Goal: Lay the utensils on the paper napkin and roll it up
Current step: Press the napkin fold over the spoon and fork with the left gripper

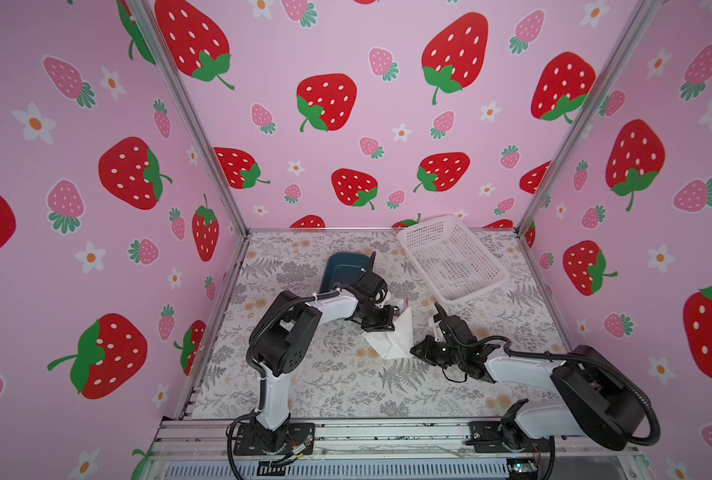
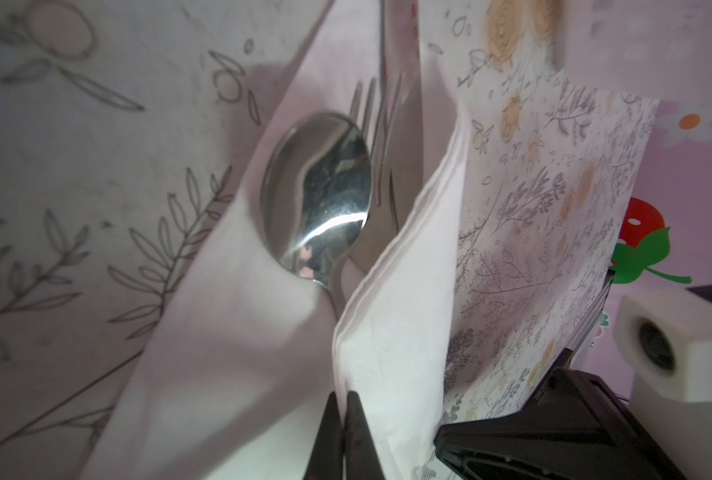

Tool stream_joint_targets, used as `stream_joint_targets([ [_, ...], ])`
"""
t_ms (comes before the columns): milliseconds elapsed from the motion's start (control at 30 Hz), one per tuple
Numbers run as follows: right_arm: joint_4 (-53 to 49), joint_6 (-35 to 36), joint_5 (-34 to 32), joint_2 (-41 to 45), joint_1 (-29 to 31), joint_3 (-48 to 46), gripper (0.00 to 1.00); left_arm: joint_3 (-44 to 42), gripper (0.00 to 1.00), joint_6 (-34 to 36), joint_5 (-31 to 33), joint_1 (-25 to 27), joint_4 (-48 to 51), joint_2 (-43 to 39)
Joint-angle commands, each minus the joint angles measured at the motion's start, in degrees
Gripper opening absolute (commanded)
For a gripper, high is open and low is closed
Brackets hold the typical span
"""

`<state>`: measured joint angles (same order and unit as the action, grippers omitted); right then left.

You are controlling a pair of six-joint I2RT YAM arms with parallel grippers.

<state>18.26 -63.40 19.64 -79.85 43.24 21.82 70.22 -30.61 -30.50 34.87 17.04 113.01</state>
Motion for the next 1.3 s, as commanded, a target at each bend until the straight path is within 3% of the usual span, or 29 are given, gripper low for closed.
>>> stream_joint_targets([
  [0, 1.5, -0.7, 0.8, -1.6, 0.0, -0.8, 0.07, 1.9, 0.00, 1.2, 0.0, -0.2, 1.5, 1.4],
  [300, 1.1, -0.7, 0.5, -4.1, 0.1, -1.4, 0.08, 1.9, 0.00, 1.0, 0.1, -0.3, 1.4, 1.9],
  [567, -1.5, 0.1, -0.9, 2.3, 0.0, 0.7, 0.11, 2.2, 0.00, 1.3, 0.0, -0.3, 1.9, 1.6],
  [1000, 1.2, 0.5, 1.1, -6.3, 2.1, 4.8, 0.11, 2.2, 0.00, 1.3, 0.0, -0.3, 2.0, 1.4],
  [1067, 0.8, 0.4, 0.6, -7.0, 2.1, 4.7, 0.10, 2.3, 0.03, 1.3, -0.7, -0.3, 2.2, 1.1],
  [1267, 1.3, -0.5, 0.1, -7.8, 2.1, 3.0, 0.10, 1.5, 0.29, 1.0, 1.4, -0.3, 4.5, -4.2],
])
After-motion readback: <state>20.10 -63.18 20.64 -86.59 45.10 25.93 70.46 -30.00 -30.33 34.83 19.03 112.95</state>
